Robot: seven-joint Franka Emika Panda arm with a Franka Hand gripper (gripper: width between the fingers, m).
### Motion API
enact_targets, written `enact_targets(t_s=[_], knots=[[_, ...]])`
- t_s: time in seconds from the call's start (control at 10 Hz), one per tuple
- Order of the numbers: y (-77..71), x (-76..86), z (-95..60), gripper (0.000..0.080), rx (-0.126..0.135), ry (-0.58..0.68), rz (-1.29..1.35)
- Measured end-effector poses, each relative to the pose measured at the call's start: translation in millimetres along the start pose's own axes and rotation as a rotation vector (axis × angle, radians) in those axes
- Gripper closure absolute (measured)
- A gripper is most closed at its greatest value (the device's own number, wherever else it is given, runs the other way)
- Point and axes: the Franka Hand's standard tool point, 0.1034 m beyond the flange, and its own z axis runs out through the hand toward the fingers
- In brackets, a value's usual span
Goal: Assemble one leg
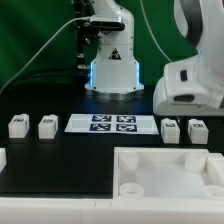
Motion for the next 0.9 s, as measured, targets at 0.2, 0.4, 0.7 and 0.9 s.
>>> enact_targets(t_s=[0.2, 0.4, 0.7, 0.9], knots=[[-7.5, 0.5, 8.5, 0.0151, 0.001, 0.021, 0.012], [-11.1, -2.6, 25.3, 0.0151, -0.008, -0.011, 0.019], [-16.4, -8.5, 43.1, 0.0151, -0.025, -0.027, 0.017], [-16.1, -8.2, 45.1, 0.0151, -0.027, -0.031, 0.015]])
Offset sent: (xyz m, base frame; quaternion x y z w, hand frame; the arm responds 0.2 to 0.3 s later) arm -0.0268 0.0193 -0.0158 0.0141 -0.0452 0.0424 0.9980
